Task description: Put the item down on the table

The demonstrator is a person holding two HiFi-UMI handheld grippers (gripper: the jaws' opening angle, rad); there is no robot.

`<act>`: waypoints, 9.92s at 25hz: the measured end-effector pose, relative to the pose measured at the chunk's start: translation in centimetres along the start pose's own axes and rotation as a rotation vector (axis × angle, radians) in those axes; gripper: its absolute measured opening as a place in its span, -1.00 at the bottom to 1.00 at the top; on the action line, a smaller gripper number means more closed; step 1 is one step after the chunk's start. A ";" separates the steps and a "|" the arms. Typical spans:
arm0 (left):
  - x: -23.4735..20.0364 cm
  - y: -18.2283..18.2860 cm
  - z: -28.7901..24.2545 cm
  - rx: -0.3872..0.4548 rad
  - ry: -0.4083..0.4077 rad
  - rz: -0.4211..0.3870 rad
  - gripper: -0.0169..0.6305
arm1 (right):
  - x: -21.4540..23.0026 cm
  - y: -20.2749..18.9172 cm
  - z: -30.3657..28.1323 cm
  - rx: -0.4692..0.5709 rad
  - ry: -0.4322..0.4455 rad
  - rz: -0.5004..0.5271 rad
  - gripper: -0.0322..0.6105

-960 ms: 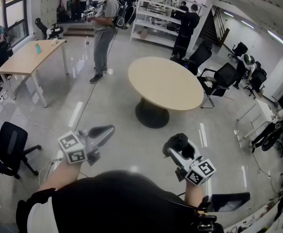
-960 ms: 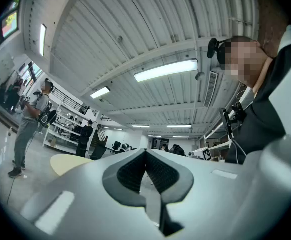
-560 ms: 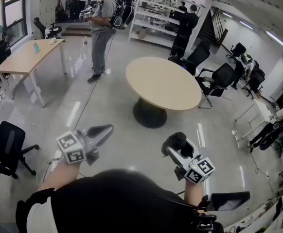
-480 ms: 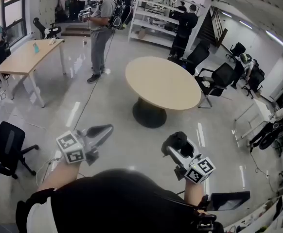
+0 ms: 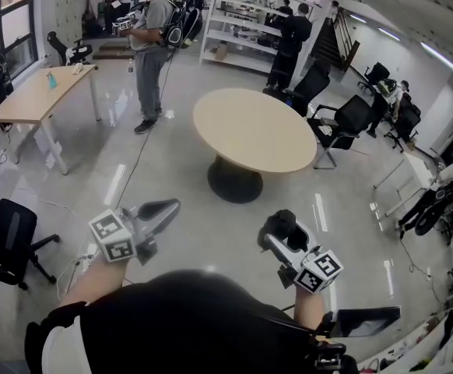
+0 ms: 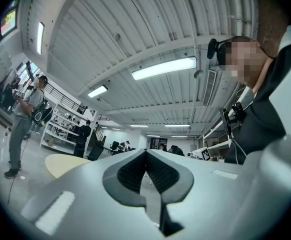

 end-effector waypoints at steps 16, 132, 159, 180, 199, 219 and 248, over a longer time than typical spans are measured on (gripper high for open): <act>7.5 -2.3 -6.4 -0.038 -0.030 -0.005 -0.97 | 2.6 0.4 9.4 0.023 -0.019 -0.005 0.16; 6.7 -27.6 -129.4 -0.176 -0.113 0.084 -0.97 | 119.9 12.6 41.8 -0.046 -0.023 -0.036 0.16; -8.7 -28.1 -142.0 -0.067 0.032 0.132 -0.97 | 140.6 15.9 27.5 -0.116 0.150 0.050 0.16; -12.7 -15.9 -110.7 0.176 0.952 -0.178 -0.97 | 132.3 18.8 -8.9 -0.181 0.852 0.335 0.15; -32.4 -18.3 -81.3 0.135 1.173 -0.044 -0.97 | 108.7 6.8 -49.8 -0.394 1.002 0.528 0.15; -48.8 -26.6 -69.4 0.175 1.318 -0.015 -0.97 | 94.2 -13.8 -76.4 -0.573 1.177 0.856 0.15; -51.2 -30.4 -69.1 0.165 1.354 0.022 -0.97 | 89.8 -27.3 -81.6 -0.742 1.407 1.234 0.76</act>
Point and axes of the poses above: the fingertips, and each gripper's own axes: z backward along the fingers, x to its right, y out of its top, the point moved 10 cm from there along z, backward along the fingers, and after that the axes turned 12 degrees about y, right-handed, at the moved point
